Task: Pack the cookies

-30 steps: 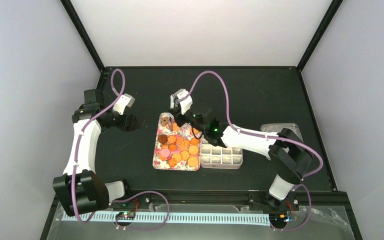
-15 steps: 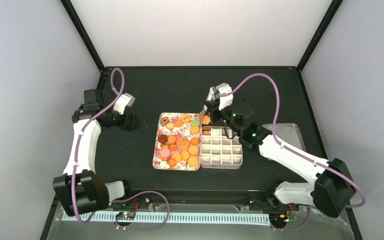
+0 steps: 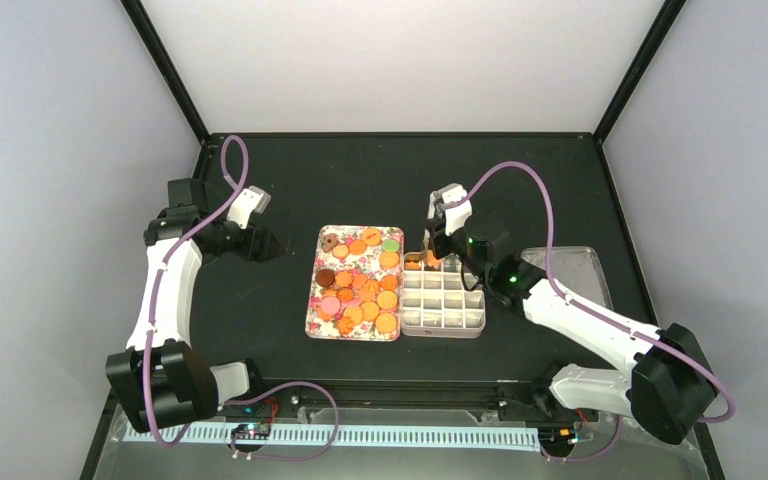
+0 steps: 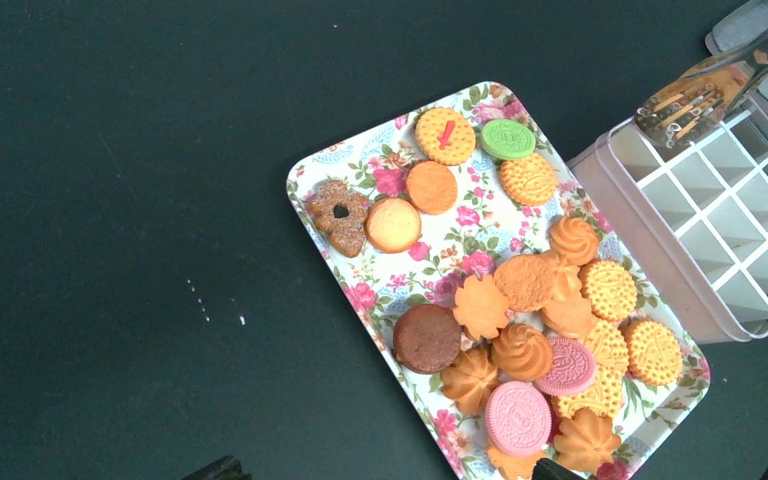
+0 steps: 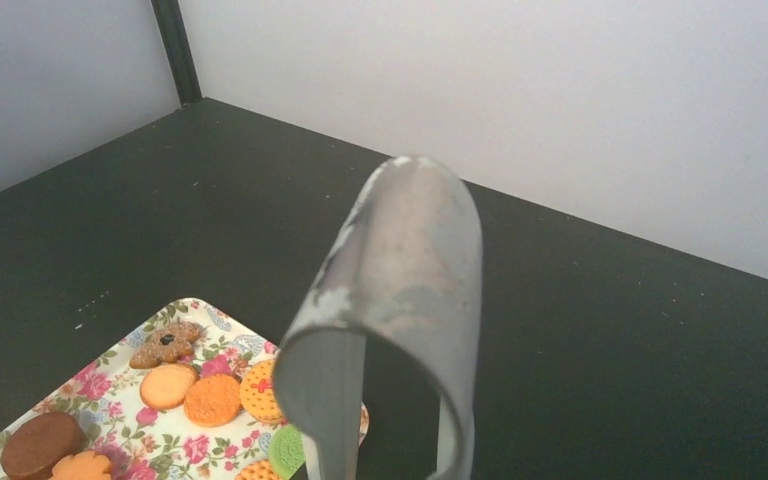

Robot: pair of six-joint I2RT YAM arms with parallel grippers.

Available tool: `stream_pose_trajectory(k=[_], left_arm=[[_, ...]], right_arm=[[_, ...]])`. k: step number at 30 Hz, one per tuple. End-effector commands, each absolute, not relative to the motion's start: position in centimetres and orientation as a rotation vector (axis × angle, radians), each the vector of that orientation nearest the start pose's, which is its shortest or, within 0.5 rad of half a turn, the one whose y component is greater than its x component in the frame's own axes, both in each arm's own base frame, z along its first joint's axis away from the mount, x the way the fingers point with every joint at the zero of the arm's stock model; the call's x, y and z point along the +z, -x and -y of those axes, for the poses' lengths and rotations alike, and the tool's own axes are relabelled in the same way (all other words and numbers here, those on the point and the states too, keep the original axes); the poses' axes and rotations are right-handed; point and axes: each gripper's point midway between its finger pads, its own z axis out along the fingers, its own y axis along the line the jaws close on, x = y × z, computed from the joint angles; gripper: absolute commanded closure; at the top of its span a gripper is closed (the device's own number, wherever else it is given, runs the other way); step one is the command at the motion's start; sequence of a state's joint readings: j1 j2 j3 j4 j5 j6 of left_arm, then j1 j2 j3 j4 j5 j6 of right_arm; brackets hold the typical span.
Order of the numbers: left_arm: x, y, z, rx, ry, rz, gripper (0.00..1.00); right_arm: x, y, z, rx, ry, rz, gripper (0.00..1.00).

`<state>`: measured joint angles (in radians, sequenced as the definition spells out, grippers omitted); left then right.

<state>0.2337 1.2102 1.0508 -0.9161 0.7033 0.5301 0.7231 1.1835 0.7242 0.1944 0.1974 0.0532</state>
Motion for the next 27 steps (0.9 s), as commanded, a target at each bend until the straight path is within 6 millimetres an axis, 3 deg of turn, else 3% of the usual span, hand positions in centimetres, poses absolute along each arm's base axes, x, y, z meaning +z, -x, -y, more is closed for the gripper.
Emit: stream_pose_trajectory(k=[1,8,16,22,27], left_arm=[[21.4,-29.7,4.7,-0.597,-0.583,-2.265,0.24],[21.4,-29.7,4.7,-0.593,-0.593,-2.266,0.24],[21.7,-29.8,4.7,-0.588,-0.592,-2.264,0.24],[21.6,-29.9,4.4,-0.572,-0.585,-2.277,0.24],[21.2,-30.1,3.9,-0.543,-0.564,-2.309,0.24]], right_arm=[[25.1,-33.0,-23.8,0.339,0.455,-1.741,0.71],[24.7,-33.0,-23.9,0.344,0.459,-1.746,0.65],[26.4,-32.8,-24.2,0.371,0.464,-1.708,0.65],[30.5,-32.1,-25.0,0.461,0.471,-1.615,0.67],[33.2,-32.0,-28.3,0.595,0.520,-1.554,0.67]])
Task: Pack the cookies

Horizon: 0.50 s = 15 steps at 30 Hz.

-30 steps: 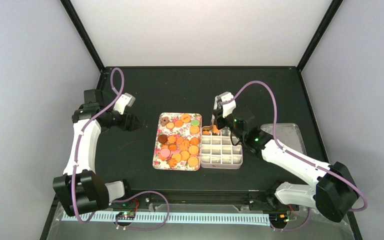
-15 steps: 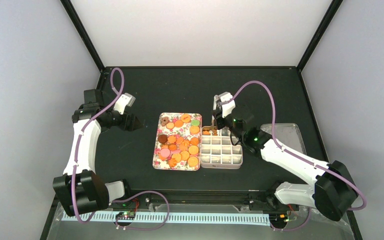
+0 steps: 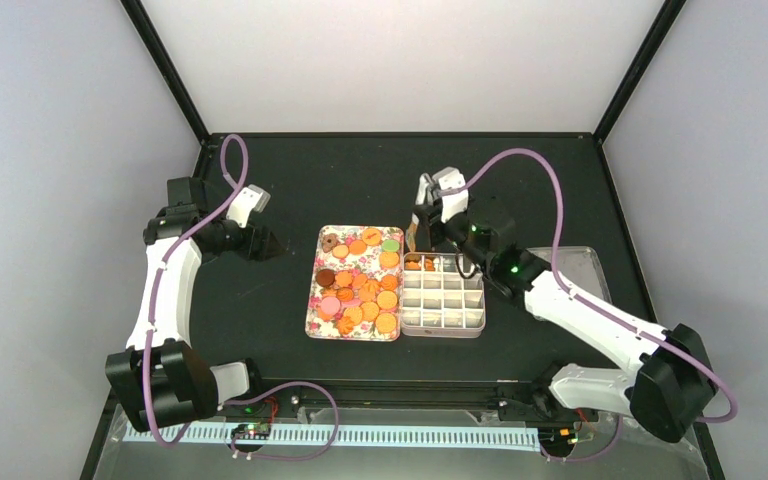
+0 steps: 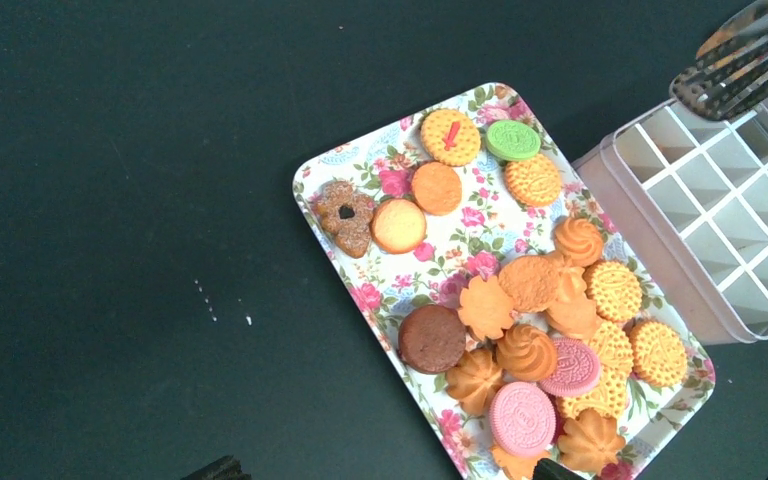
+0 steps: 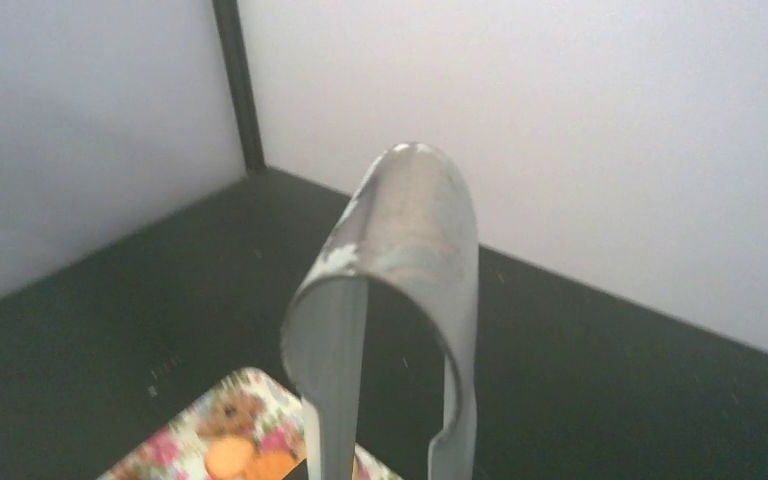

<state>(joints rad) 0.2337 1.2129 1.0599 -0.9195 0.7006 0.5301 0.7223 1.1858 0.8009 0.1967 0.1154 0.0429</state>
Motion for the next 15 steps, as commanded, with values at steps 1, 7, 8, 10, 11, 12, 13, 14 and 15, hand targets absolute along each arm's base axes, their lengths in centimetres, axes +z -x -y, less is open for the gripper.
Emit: stream_pose_trajectory(k=[1,7,8,10,11,12,13,14,15], left_arm=[[21.1,-30.1,3.7,-0.534,-0.559,-2.317,0.24],[20.5,-29.9,2.9,-0.473,-0.548,-2.353,0.19],[20.4,-29.9,2.8,-0.466,-0.550,-2.357,0.19],[20.2,-29.8,2.6,-0.453,-0.551,-2.362,0.16],[20.1,-29.8,2.6,-0.453,-0.551,-2.365,0.14],[20.0,-29.8,2.6,-0.455,-0.549,-2.365,0.13],[20.0,-29.8,2.6,-0.459,-0.550,-2.365,0.13],[20.0,-29.8,2.6,-0.464,-0.549,-2.366,0.13],[20.0,-29.7,2.6,-0.467,-0.550,-2.366,0.13]], right_arm=[[33.3,-32.1,-29.2,0.610,0.533,-1.550,0.67],[32.4,-32.0,-36.6,0.704,0.654,-1.545,0.67],[32.0,-31.8,-37.8,0.716,0.676,-1.548,0.67],[31.2,-31.5,-39.9,0.731,0.714,-1.556,0.67],[30.7,-31.4,-40.9,0.736,0.728,-1.560,0.67],[30.2,-31.4,-41.8,0.744,0.740,-1.564,0.67],[29.8,-31.6,-42.5,0.751,0.749,-1.570,0.67],[29.7,-31.8,-43.2,0.761,0.755,-1.569,0.68],[29.4,-32.1,-43.9,0.766,0.765,-1.565,0.68]])
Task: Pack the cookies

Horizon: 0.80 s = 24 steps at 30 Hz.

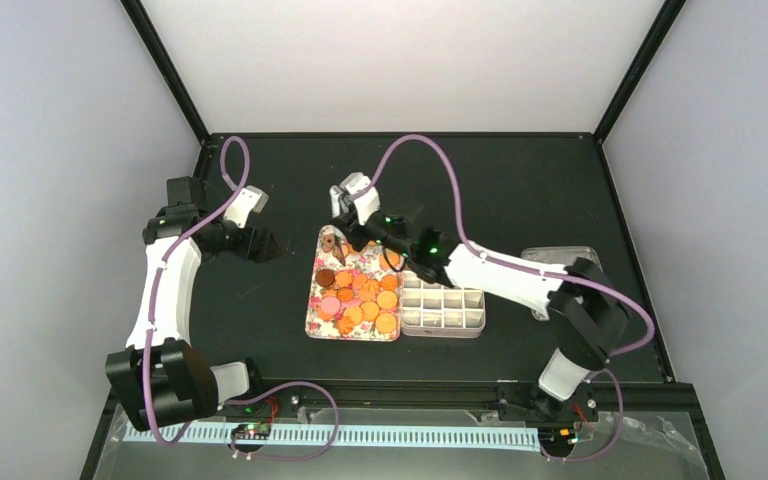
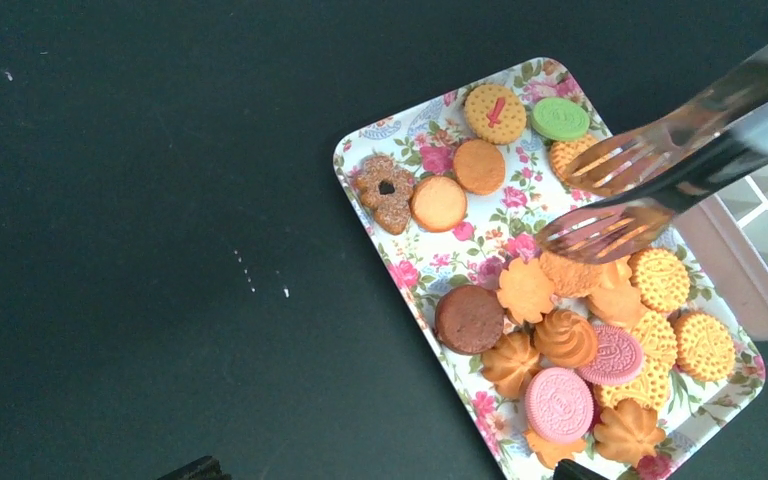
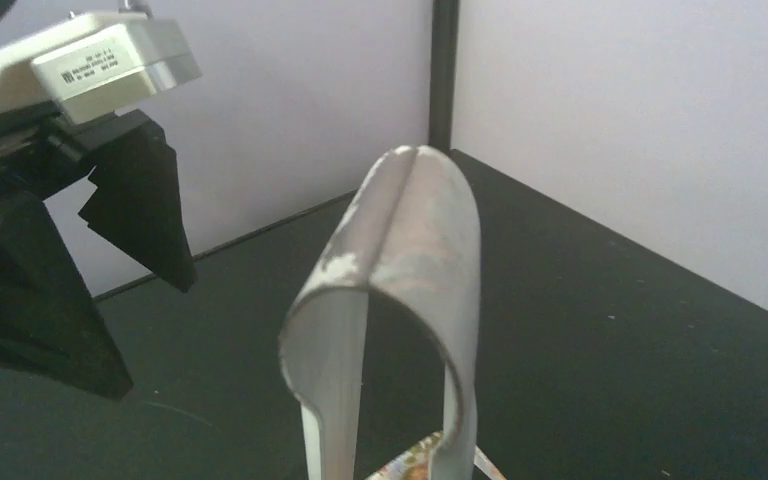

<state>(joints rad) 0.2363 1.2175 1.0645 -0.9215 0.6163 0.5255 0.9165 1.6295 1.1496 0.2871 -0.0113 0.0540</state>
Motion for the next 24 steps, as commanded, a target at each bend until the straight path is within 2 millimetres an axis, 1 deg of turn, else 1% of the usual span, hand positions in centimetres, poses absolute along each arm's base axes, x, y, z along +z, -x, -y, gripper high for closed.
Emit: stream_pose_trajectory(k=[1,8,9,10,11,12,16,19,24], left_arm=[[20.0,-29.7,2.7,-0.471,-0.554,-2.365,0.13],[20.0,-29.4,2.7,-0.465,-0.563,-2.358,0.13],[20.0,-29.4,2.7,-0.468,-0.561,-2.358,0.13],[19.9,-29.3,2.7,-0.470,-0.561,-2.360,0.13],[19.9,-29.3,2.7,-0.471,-0.560,-2.361,0.13],[20.0,-29.3,2.6,-0.469,-0.560,-2.361,0.13],[20.2,-29.2,2.6,-0.464,-0.563,-2.353,0.13],[20.3,-29.2,2.6,-0.458,-0.567,-2.353,0.13],[20.3,-29.1,2.6,-0.460,-0.567,-2.354,0.14]], right_arm=[[29.2,-32.4,-44.4,0.765,0.771,-1.567,0.68],[27.1,-34.7,-47.3,0.719,0.818,-1.594,0.68],[26.5,-35.0,-47.7,0.708,0.828,-1.599,0.68],[26.7,-35.4,-47.8,0.693,0.824,-1.597,0.68],[26.2,-35.9,-48.0,0.679,0.823,-1.605,0.68],[26.2,-36.3,-48.1,0.678,0.822,-1.603,0.68],[25.2,-37.2,-48.9,0.665,0.843,-1.618,0.68],[23.9,-37.6,-49.0,0.648,0.857,-1.642,0.68],[21.5,-37.3,-48.1,0.640,0.862,-1.689,0.68]])
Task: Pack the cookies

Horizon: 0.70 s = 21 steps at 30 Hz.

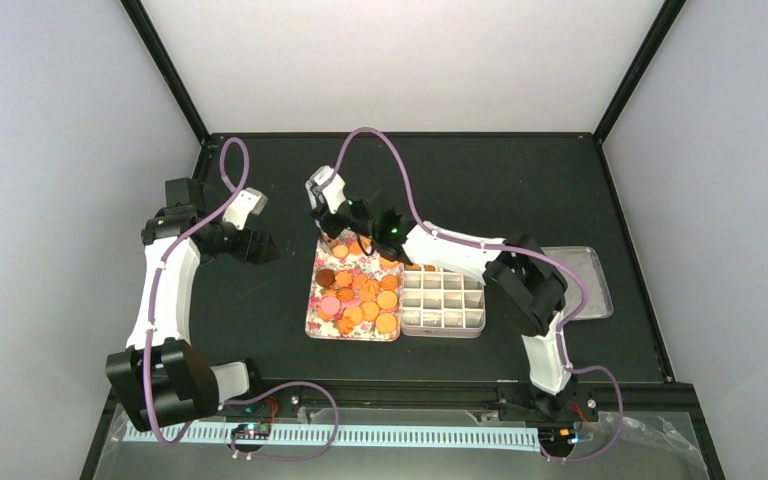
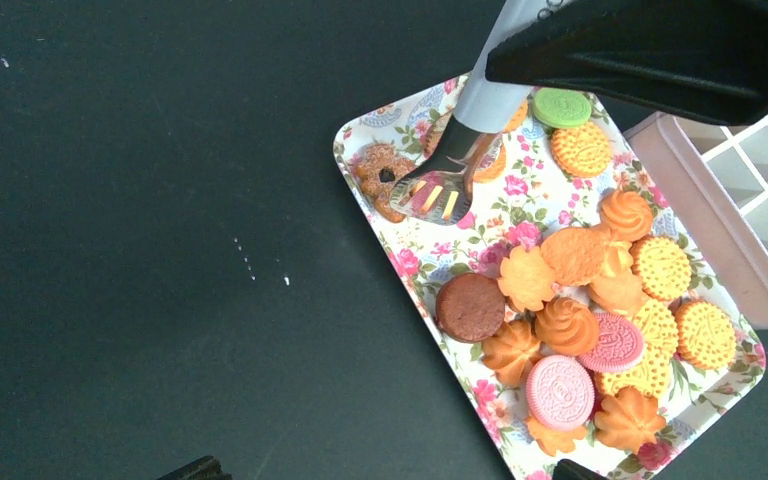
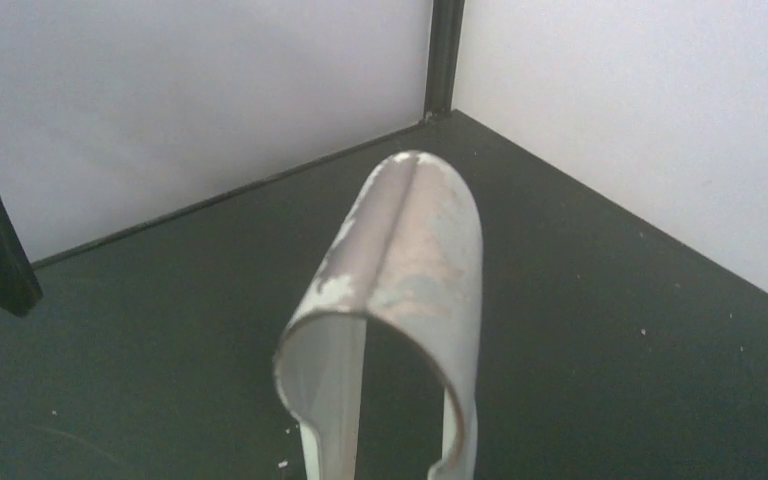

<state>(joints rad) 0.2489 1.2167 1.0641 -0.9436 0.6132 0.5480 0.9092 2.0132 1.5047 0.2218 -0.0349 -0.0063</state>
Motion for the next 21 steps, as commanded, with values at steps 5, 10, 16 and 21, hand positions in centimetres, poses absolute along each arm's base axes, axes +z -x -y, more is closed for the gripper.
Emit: stream_pose_trajectory(k=[5,10,16,21], left_arm=[[20.4,-29.1,2.7,-0.464,-0.563,-2.353,0.14],[20.7,-29.1,2.6,-0.455,-0.568,-2.345,0.14],[20.5,-28.9,2.8,-0.472,-0.562,-2.350,0.14],[20.5,-28.9,2.9,-0.485,-0.561,-2.346,0.14]], right_arm=[[19.7,-36.7,-47.6,0.646,0.875,-1.720,0.68],[18.3,-36.1,-47.0,0.642,0.884,-1.745,0.69],[18.6,-35.2,-45.9,0.650,0.880,-1.742,0.77],[19.9,-34.3,-45.0,0.675,0.859,-1.724,0.88]])
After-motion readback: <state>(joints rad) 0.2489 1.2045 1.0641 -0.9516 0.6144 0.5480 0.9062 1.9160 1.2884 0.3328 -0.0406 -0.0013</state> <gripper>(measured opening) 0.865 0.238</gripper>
